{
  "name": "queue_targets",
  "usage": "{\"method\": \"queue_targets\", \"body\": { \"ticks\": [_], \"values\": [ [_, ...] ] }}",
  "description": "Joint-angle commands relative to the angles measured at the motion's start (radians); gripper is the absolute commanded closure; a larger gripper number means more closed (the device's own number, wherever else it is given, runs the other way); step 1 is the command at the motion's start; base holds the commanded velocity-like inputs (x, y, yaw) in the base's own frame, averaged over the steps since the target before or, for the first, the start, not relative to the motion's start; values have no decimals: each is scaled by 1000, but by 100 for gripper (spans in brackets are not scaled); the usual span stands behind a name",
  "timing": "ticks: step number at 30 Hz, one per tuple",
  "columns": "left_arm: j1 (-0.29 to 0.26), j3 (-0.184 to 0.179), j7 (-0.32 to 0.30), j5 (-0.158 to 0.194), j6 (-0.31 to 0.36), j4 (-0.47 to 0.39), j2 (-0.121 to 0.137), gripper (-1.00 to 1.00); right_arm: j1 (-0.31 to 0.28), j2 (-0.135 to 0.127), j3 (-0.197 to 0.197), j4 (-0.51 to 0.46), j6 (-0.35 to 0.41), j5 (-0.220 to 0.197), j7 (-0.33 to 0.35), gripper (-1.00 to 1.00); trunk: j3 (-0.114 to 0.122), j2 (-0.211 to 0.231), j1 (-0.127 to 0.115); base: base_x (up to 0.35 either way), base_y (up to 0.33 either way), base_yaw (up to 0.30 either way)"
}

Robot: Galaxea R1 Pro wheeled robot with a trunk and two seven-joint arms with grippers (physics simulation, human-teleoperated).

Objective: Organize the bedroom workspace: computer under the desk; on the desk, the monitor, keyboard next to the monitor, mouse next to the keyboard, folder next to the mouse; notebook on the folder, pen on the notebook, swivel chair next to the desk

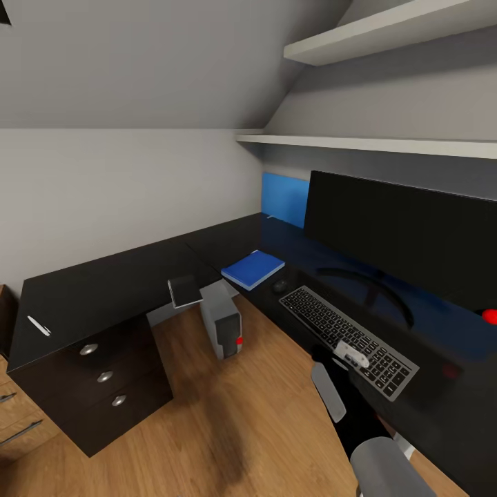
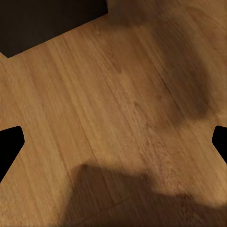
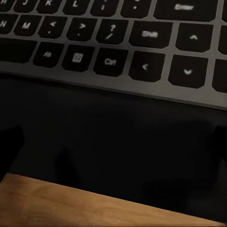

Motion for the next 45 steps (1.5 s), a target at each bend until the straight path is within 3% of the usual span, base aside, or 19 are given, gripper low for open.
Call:
{"method": "queue_targets", "body": {
  "ticks": [1, 13, 21, 45],
  "values": [
    [-2, -9, 9, 4, -4, -4, 1, -100, 0, 0, 1, 16, 3, -31, -8, -100, -1, 0, 0, 0, 0, 0],
    [-2, -9, 9, 4, -5, -4, 1, -100, -4, -6, -2, 30, 1, -41, -5, -100, -1, 0, 0, 0, 0, 0],
    [-2, -9, 9, 4, -5, -4, 1, -100, -88, -9, -4, 165, -2, -43, -3, -100, -1, 0, 0, 0, 0, 0],
    [-2, -9, 8, 4, -5, -4, 1, -100, -93, -9, -4, 170, -3, -41, -3, -100, -1, 0, 0, 63, 0, 0]
  ]
}}
